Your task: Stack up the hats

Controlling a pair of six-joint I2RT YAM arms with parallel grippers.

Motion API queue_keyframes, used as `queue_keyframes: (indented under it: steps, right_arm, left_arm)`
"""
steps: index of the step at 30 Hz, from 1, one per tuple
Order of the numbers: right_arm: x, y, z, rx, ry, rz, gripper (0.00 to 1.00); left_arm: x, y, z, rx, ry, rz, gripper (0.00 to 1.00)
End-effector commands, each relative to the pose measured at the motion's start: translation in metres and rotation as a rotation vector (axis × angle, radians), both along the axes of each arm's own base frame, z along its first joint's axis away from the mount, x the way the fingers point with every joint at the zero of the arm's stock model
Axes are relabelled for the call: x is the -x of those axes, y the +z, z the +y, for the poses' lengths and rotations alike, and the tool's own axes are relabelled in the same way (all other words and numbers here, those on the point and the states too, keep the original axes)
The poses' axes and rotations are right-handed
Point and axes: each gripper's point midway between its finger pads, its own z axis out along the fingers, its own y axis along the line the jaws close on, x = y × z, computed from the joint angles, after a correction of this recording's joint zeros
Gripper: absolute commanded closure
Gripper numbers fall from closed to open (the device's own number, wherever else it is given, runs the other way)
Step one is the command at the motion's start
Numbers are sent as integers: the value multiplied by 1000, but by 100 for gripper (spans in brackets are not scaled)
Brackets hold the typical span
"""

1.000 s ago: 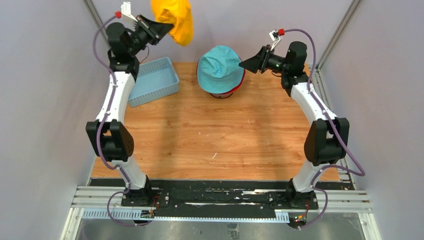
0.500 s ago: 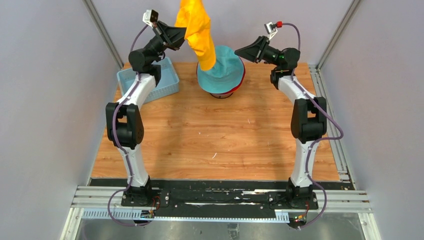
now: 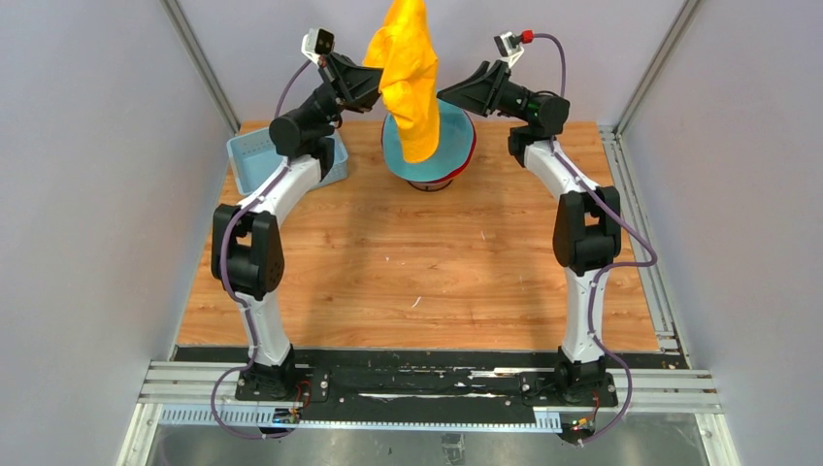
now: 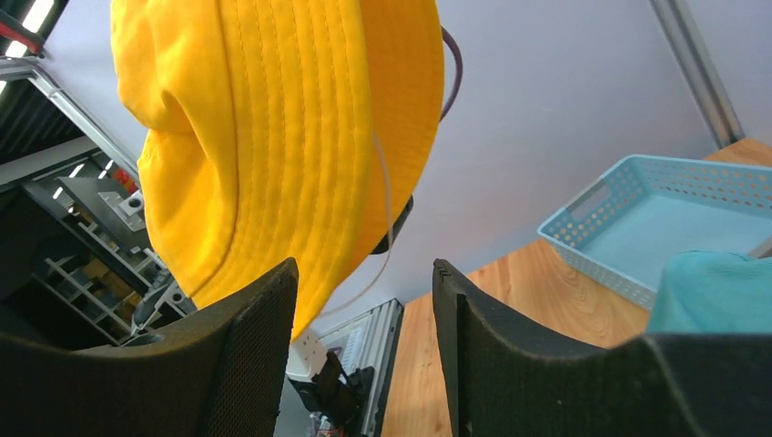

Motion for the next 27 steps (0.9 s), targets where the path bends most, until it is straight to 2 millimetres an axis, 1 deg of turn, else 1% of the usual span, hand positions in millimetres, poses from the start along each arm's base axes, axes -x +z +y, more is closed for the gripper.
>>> queue_keyframes:
  steps: [1, 4, 8, 11, 13, 14, 16, 18, 19, 21, 24, 27]
  right_arm:
    - [18, 16, 7, -62, 52, -37, 44]
    - [26, 22, 10, -85, 81, -34, 44]
    - [37, 28, 16, -113, 122, -32, 45]
    - [42, 30, 18, -125, 139, -23, 48]
    - [44, 30, 20, -126, 143, -18, 53]
    - [45, 31, 20, -127, 143, -17, 57]
    - [47, 34, 19, -131, 142, -19, 67]
    - [48, 35, 18, -135, 136, -18, 80]
    - [49, 36, 18, -138, 135, -18, 84]
    - [51, 38, 16, -139, 129, -24, 88]
    - [54, 40, 14, -140, 118, -32, 99]
    - [56, 42, 11, -140, 107, -37, 99]
  left_arm:
    - [39, 27, 10, 91, -218, 118, 100]
    - [39, 23, 9, 91, -219, 127, 100]
    - [35, 16, 8, 90, -218, 144, 100]
    - [30, 11, 7, 94, -219, 158, 100]
    - [28, 9, 7, 97, -219, 161, 100]
    - [27, 9, 7, 99, -220, 163, 100]
    - [24, 9, 6, 101, -223, 167, 100]
    - [21, 8, 7, 107, -223, 172, 100]
    - [18, 7, 7, 109, -222, 179, 100]
    - [13, 4, 7, 113, -219, 189, 100]
    - [1, -5, 11, 115, -201, 213, 100]
    - [-11, -14, 18, 115, -174, 236, 100]
